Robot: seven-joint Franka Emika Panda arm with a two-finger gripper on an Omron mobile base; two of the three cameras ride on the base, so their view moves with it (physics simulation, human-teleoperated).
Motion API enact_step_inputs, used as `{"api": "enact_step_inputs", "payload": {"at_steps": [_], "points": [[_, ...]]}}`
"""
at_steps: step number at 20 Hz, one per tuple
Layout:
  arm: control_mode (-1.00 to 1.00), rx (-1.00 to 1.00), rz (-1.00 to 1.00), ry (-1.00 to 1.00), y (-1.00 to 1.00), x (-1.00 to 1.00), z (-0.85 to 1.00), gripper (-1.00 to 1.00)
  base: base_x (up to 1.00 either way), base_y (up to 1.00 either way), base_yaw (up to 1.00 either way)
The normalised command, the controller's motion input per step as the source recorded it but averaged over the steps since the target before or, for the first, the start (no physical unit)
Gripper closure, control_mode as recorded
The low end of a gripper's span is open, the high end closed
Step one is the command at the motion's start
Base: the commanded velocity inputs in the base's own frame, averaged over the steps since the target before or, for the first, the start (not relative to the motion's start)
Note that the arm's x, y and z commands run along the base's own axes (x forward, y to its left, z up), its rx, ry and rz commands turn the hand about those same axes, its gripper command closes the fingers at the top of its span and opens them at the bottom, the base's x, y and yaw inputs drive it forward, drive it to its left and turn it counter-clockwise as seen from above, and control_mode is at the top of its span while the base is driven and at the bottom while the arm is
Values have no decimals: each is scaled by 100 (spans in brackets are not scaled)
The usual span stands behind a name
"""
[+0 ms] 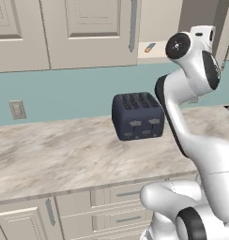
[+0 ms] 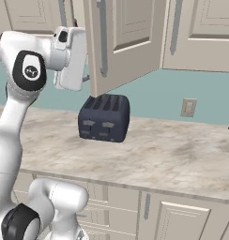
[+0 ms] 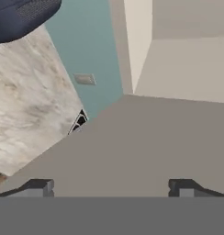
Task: The dining table condiment station is running low on ketchup. Refill the condiment station by opening the cabinet and taking the ketchup from the cabinet and placing it on the dining table.
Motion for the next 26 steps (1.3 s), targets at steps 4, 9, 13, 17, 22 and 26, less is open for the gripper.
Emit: {"api": "enact_step_inputs", "payload": {"at_steps": [4, 9, 13, 17, 22, 26], "points": [[-100, 2, -5, -4, -81, -76, 0, -100, 0, 0, 0], [-100, 8, -3, 0, -100, -40, 0, -100, 0, 0, 0], [-100, 10, 0, 1, -94, -3, 0, -100, 0, 0, 0], [-100, -6, 2, -10, 25, -37, 0, -100, 0, 0, 0], [-100, -13, 1, -16, 98, -9, 0, -100, 0, 0, 0], [-100, 0, -1, -17, 100, 5, 0, -100, 0, 0, 0]]}}
